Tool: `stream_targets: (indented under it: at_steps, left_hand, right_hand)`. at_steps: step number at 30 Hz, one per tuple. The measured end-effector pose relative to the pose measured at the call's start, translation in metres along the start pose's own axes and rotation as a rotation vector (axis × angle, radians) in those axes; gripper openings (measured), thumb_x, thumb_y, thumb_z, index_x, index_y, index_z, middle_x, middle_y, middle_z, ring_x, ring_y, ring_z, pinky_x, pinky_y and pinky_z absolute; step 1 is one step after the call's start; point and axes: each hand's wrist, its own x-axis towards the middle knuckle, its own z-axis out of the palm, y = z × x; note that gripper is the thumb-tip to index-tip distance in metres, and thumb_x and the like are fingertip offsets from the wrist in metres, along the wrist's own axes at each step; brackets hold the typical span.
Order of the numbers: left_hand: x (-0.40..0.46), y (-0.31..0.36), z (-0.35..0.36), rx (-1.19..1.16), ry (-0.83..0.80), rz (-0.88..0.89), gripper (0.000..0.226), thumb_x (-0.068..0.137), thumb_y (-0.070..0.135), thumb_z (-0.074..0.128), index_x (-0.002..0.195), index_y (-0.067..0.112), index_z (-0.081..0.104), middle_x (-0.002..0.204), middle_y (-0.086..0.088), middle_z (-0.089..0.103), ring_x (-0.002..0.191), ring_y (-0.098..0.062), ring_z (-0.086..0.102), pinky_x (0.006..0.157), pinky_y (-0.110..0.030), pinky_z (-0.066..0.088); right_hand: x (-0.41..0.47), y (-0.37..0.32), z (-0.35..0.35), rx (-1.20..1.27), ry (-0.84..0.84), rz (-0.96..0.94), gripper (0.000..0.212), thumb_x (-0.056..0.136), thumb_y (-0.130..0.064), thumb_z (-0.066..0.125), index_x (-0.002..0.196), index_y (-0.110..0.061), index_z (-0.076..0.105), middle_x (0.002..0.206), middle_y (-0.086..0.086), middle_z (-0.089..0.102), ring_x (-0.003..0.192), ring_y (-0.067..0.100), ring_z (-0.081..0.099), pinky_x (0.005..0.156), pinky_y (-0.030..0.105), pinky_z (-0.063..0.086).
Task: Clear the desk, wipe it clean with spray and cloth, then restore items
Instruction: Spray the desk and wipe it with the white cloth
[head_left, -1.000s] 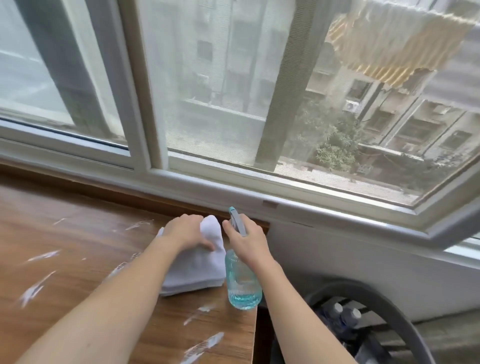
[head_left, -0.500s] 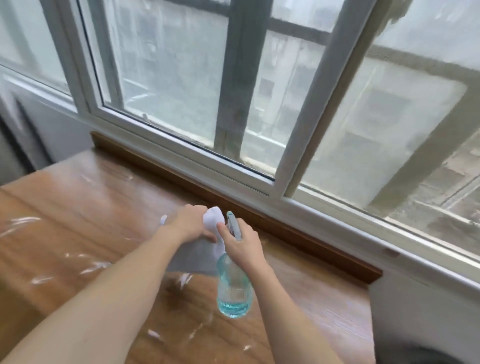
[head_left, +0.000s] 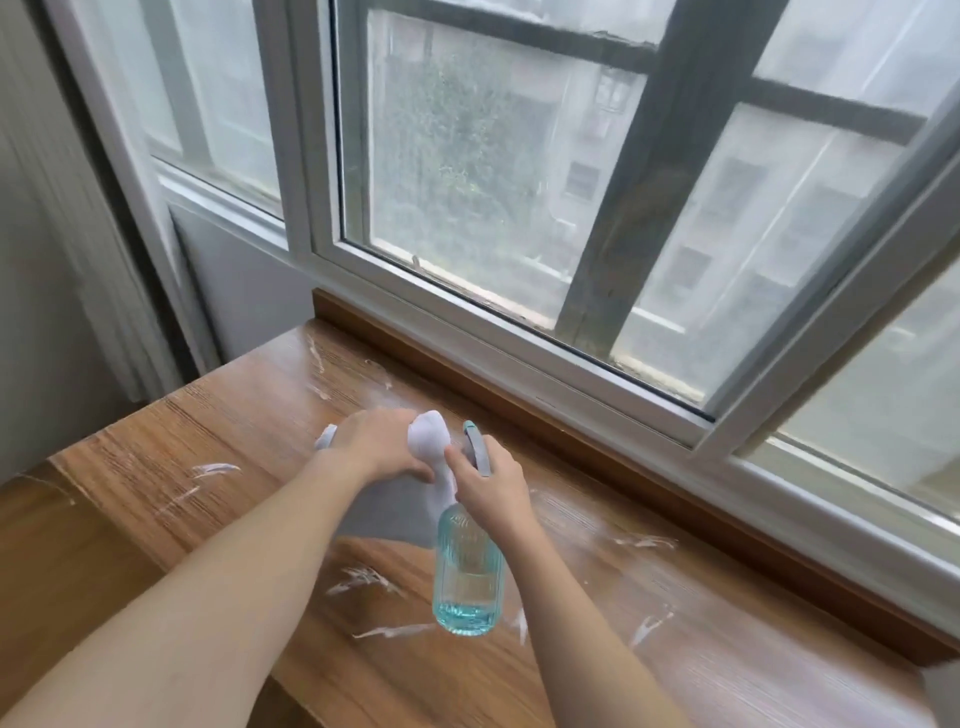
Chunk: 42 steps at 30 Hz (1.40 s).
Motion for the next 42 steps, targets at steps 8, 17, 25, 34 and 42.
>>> stream_targets:
  at_steps: [8,17,25,34,42]
  left_hand:
    - [0.064,-0.054,-0.021,0.001,-0.054,-0.095,0.045,0.065,0.065,0.073,0.083,0.034,0.045,0.092,0.006,0.059,0.099,-0.025,0.06,0.078,-0.035,0.044]
    - [0.14,-0.129,-0.024,-0.007,-0.038,-0.106,0.051,0.062,0.069,0.071,0.079,0.032,0.04,0.083,0.006,0.053,0.097,-0.026,0.06,0.078,-0.037,0.044]
    - [0.207,-0.206,-0.03,-0.027,-0.018,0.022,0.06,0.062,0.073,0.072,0.099,0.03,0.049,0.104,0.0,0.062,0.105,-0.027,0.058,0.084,-0.038,0.046]
    - [0.234,-0.259,-0.07,0.195,0.003,0.24,0.054,0.073,0.07,0.066,0.095,0.027,0.041,0.102,-0.004,0.066,0.1,-0.029,0.062,0.076,-0.036,0.04]
    - [0.198,-0.317,-0.022,0.056,-0.264,0.28,0.063,0.059,0.077,0.069,0.102,0.034,0.054,0.096,0.011,0.064,0.102,-0.018,0.057,0.077,-0.033,0.042]
  right_hand:
    - [0.09,-0.023,0.033,0.024,-0.076,-0.001,0.036,0.094,-0.048,0.058,0.083,-0.014,0.053,0.084,0.001,0.061,0.088,0.031,0.066,0.077,0.042,0.051]
    - [0.156,-0.05,0.079,-0.035,-0.078,-0.003,0.041,0.097,-0.05,0.054,0.092,-0.01,0.06,0.089,0.007,0.067,0.085,0.027,0.066,0.078,0.044,0.053]
    - [0.18,-0.079,0.136,-0.04,0.03,0.093,0.043,0.095,-0.053,0.056,0.09,-0.01,0.058,0.085,0.005,0.064,0.074,0.018,0.057,0.068,0.035,0.045]
    - [0.176,-0.126,0.204,0.009,0.214,0.167,0.04,0.098,-0.046,0.058,0.091,-0.007,0.06,0.091,0.012,0.067,0.086,0.03,0.063,0.071,0.036,0.046]
    - [0.171,-0.128,0.236,-0.042,0.193,0.206,0.034,0.099,-0.044,0.059,0.077,-0.019,0.052,0.079,0.001,0.062,0.085,0.026,0.063,0.067,0.033,0.04]
